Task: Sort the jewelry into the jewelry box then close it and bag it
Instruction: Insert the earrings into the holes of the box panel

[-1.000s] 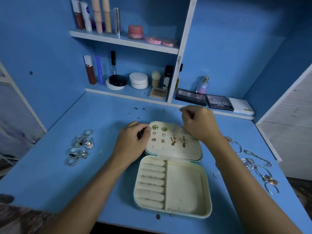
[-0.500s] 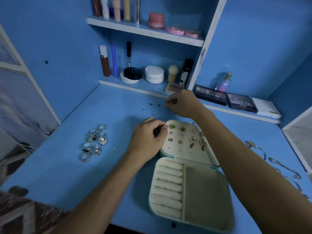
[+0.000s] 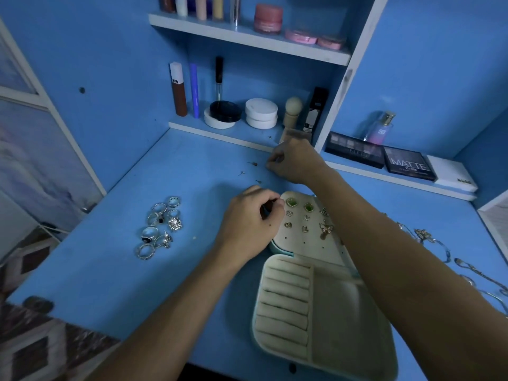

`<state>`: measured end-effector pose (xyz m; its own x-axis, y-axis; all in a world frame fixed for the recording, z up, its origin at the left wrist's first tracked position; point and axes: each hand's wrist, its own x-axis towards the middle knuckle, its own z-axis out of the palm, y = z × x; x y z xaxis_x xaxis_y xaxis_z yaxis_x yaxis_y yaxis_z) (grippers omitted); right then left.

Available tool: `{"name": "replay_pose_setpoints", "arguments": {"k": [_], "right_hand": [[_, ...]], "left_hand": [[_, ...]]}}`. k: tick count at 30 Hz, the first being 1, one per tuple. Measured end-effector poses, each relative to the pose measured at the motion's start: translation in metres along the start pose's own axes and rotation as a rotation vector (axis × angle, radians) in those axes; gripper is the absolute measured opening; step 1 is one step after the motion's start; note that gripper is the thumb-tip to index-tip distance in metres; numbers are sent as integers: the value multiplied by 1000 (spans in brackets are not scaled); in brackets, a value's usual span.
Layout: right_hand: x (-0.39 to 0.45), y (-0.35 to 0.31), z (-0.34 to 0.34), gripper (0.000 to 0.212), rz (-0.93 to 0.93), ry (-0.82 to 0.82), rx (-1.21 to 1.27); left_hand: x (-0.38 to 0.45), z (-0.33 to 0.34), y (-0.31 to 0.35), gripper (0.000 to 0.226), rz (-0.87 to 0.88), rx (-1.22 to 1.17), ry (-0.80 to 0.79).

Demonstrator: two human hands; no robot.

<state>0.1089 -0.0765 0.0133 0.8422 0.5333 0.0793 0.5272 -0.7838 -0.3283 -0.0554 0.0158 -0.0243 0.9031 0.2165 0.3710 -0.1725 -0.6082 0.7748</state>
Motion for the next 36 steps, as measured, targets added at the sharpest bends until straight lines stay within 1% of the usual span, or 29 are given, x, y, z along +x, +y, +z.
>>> {"name": "replay_pose_setpoints", "arguments": {"k": [6,9,11,15,19,22,24,29,32,36], "right_hand": [[-3,0,-4,15,14,-26,-29],[-10,4,-11,16,29,26,-19],[-18,7,-18,17,52,90,-10],[-41,15,-39,16,91,194,122],[-71,23,-60,11,144,254,257],[-93,31,-71,5,221,282,325],[-109,37,-74,6,260,299,375],[-149,50,-75,5,292,387,472],[-173,54,-67,13,272,427,505],[-200,56,-55,15,291,432,555]], "left_hand": [[0,-1,-1,12,1,-3,-3],[-1,0,0,11,-5,-6,0],[-1,0,-1,11,-6,-8,-3],[0,-1,0,11,4,7,-5],[-1,-2,1,10,1,18,2],[-2,-2,2,10,-6,24,1],[-2,-3,2,11,-13,31,-5],[-4,-4,5,12,-27,26,0],[-4,-4,5,11,-23,30,-1],[-3,-3,3,12,-32,25,-9]]}}
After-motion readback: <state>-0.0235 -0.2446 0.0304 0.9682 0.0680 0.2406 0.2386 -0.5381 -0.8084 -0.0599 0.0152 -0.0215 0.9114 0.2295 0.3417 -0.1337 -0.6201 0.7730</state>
